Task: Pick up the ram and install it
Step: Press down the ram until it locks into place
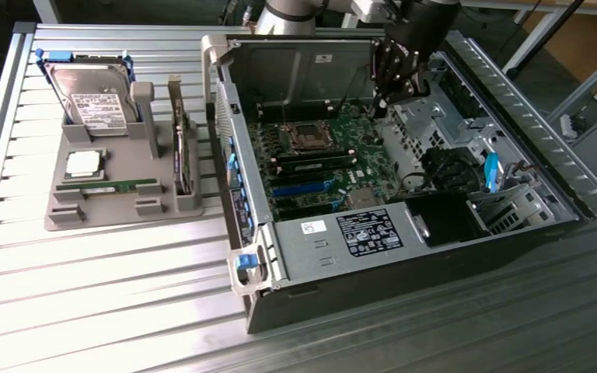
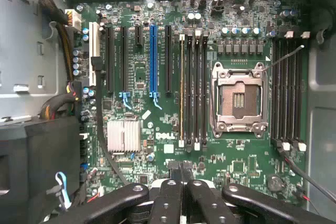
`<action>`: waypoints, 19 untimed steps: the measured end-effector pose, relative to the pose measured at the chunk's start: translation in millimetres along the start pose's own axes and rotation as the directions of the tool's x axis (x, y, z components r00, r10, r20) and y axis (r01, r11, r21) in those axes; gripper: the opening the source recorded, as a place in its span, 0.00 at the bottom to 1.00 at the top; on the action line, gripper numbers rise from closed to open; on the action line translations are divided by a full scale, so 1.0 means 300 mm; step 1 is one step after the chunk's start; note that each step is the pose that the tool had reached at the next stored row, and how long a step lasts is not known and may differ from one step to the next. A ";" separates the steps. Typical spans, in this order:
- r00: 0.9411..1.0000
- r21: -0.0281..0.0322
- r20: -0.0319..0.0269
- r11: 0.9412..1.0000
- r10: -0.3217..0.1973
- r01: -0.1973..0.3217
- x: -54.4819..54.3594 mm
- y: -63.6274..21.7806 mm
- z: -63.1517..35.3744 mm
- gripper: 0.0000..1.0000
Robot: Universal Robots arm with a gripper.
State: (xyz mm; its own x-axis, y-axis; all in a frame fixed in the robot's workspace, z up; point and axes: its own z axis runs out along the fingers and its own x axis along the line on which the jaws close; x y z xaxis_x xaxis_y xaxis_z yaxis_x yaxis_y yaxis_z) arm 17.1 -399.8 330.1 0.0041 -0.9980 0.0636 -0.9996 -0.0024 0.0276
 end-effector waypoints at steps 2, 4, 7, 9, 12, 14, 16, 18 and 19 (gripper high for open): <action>1.000 0.000 0.000 1.000 0.000 0.000 0.000 0.000 0.000 0.09; 1.000 0.000 0.000 1.000 0.000 0.000 0.000 0.000 0.000 0.09; 1.000 0.000 0.000 1.000 0.000 0.000 0.000 0.000 0.000 0.09; 1.000 0.000 0.000 1.000 0.000 0.000 0.000 0.000 0.000 0.09; 1.000 0.000 0.000 1.000 0.000 0.000 0.000 0.000 0.000 0.09; 1.000 0.000 0.000 1.000 0.000 0.000 0.000 0.000 0.000 0.09; 1.000 0.000 0.000 1.000 0.000 0.000 0.000 0.000 0.000 0.09; 1.000 -0.001 0.000 1.000 0.011 -0.011 0.000 0.000 0.000 0.09; 0.999 -0.002 0.001 0.999 0.037 -0.037 0.000 0.000 0.000 0.09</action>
State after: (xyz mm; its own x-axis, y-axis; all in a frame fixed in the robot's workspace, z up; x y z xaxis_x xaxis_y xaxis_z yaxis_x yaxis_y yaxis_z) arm 17.1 -399.8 330.2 -0.0330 -0.9974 0.0638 -0.9990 0.0348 0.0277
